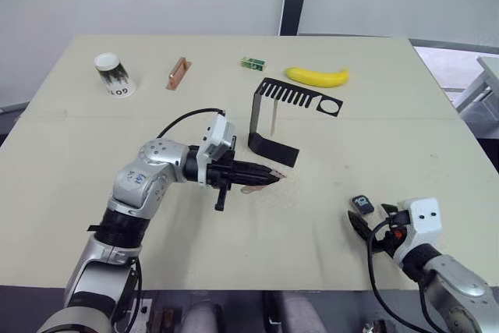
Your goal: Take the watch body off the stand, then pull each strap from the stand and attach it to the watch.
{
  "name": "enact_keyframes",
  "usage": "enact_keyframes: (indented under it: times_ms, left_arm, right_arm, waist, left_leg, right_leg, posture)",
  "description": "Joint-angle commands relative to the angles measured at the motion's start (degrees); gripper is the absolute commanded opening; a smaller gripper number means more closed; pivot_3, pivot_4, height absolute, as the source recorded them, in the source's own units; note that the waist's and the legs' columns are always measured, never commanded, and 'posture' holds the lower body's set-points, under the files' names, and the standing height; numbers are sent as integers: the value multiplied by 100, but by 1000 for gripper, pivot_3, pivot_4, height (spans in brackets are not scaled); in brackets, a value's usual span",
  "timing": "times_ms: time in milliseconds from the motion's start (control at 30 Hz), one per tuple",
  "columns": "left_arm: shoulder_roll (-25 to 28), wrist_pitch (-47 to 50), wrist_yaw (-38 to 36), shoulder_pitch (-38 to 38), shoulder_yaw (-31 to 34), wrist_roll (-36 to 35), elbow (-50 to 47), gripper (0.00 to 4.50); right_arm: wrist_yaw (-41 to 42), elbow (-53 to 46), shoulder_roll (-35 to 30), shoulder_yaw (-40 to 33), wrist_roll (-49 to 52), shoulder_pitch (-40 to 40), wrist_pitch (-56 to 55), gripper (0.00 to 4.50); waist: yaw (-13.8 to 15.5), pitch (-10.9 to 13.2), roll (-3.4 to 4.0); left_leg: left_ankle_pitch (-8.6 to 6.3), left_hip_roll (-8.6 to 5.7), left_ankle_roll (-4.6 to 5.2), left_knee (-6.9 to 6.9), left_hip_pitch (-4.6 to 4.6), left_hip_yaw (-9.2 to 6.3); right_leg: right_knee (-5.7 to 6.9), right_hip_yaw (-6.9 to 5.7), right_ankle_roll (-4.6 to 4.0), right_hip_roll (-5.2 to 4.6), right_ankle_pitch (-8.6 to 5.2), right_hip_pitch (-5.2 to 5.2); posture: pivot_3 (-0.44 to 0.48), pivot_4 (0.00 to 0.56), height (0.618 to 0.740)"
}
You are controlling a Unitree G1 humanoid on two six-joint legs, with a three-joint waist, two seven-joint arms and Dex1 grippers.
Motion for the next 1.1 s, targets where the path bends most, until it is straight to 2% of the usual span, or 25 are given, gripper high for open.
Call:
enact_keyframes:
  times_ms: [33, 300, 867, 967, 1100]
  left_arm:
    - [-23, -20, -36, -123, 76, -109, -113, 0]
    - [-43, -104, -75, -136, 78, -68, -4, 0]
    - [-36, -220, -82, -54, 86, -49, 43, 0]
    - [-39, -236, -88, -63, 82, -46, 61, 0]
    - [-48, -255, -94, -80, 74, -38, 86, 0]
  right_arm:
    - [-81, 64, 149, 119, -144, -62, -302, 4485]
    - [-119, 269, 306, 321, -438, -54, -390, 4485]
    - [-135, 224, 309, 217, -545, 145, -299, 4485]
    - [-155, 232, 316, 217, -553, 135, -286, 3653]
    - [-213, 271, 322, 220, -587, 88, -248, 3653]
  waist:
    - [4, 0, 0]
    - [8, 0, 0]
    - [18, -1, -1]
    - [16, -1, -2]
    - [13, -1, -1]
  left_leg:
    - [0, 0, 0, 0, 0, 0]
    - [0, 0, 0, 0, 0, -2]
    - [0, 0, 0, 1, 0, -4]
    - [0, 0, 0, 1, 0, -4]
    - [0, 0, 0, 1, 1, -3]
  right_leg:
    - [0, 0, 0, 1, 0, 0]
    - [0, -1, -1, 0, 0, 0]
    - [0, -1, -1, 1, 0, 0]
    - [0, -1, -1, 0, 0, 1]
    - [1, -1, -1, 1, 0, 1]
  posture:
    - [0, 150, 740]
    - [0, 150, 740]
    - [0, 150, 740]
    - [0, 150, 740]
    - [0, 150, 740]
